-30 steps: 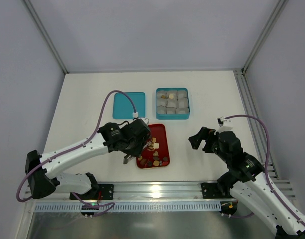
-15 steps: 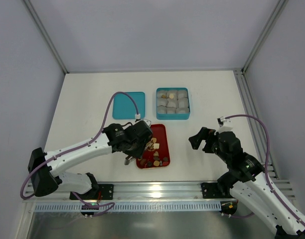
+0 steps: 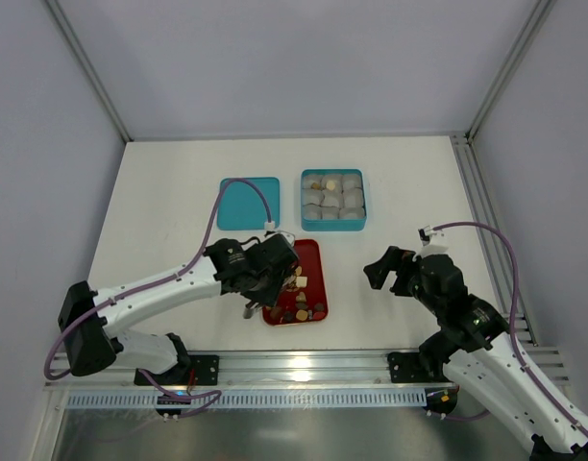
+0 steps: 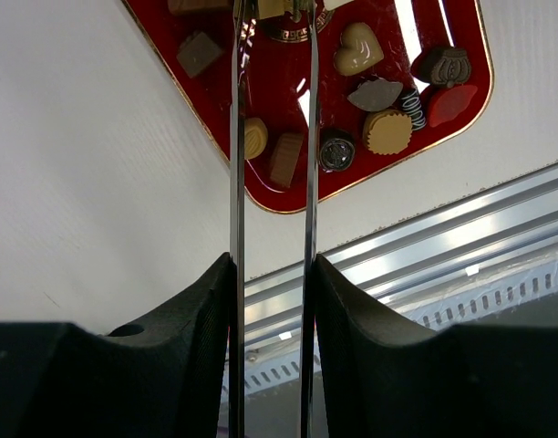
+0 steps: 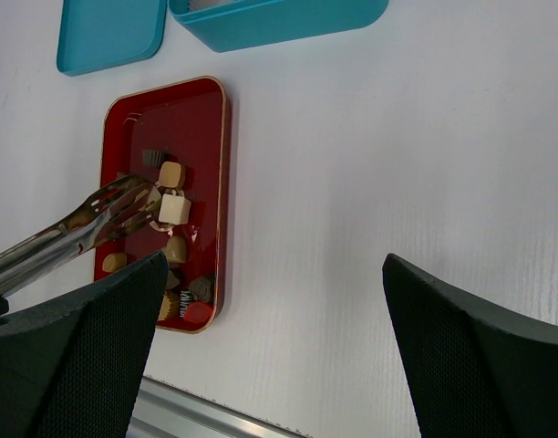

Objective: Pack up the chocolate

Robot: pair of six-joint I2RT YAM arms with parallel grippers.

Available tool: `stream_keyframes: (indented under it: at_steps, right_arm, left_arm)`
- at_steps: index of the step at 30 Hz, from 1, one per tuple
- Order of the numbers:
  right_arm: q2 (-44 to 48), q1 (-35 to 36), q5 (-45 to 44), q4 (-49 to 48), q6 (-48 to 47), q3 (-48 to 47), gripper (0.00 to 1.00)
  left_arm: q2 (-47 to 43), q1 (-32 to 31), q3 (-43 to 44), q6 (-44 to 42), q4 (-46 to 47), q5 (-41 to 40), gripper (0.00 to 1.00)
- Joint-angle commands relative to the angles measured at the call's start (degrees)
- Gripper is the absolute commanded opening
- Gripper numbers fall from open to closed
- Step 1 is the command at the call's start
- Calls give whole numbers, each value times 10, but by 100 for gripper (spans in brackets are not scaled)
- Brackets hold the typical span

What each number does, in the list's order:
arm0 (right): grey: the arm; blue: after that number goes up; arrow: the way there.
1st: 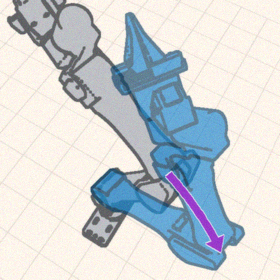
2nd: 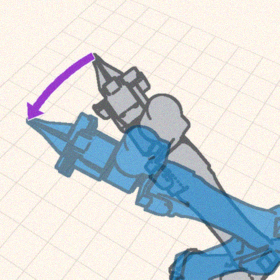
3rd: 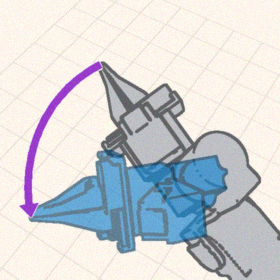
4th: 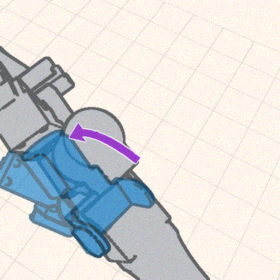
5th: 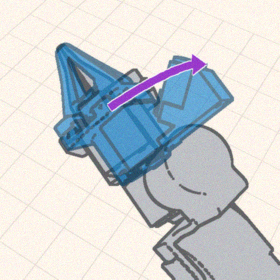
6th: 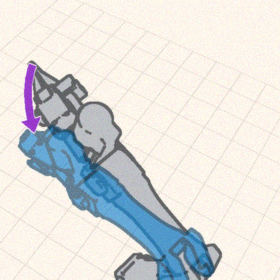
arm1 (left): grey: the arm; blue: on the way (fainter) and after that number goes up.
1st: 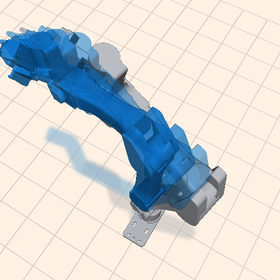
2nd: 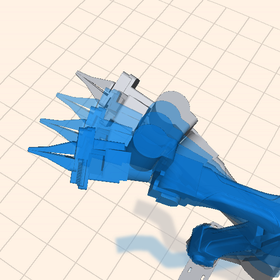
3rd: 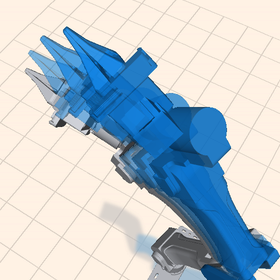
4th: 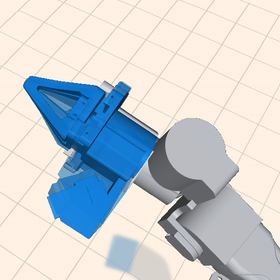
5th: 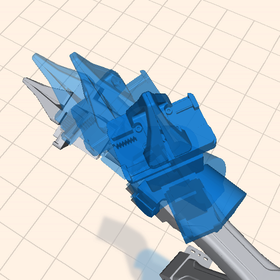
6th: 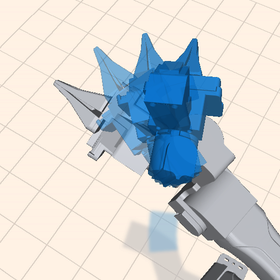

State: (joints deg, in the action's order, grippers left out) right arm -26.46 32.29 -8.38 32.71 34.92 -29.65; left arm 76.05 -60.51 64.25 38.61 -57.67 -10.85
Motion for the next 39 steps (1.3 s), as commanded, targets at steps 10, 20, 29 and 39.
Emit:
stream_keyframes:
  at_steps: [10, 20, 29, 39]
  right_arm:
    - [10, 2, -5, -19, 9, 5, 100]
    - [12, 1, -3, -18, 10, 5, 100]
    - [9, 1, -1, -21, 9, 6, 100]
    - [9, 2, -1, -21, 9, 3, 100]
  left_arm:
    - [17, -5, -2, 2, 16, -13, 38]
    - [16, -6, 9, 3, 5, -15, 32]
    - [1, -6, 49, 2, -18, -23, 25]
    - [1, -6, 117, -3, -42, -42, 22]
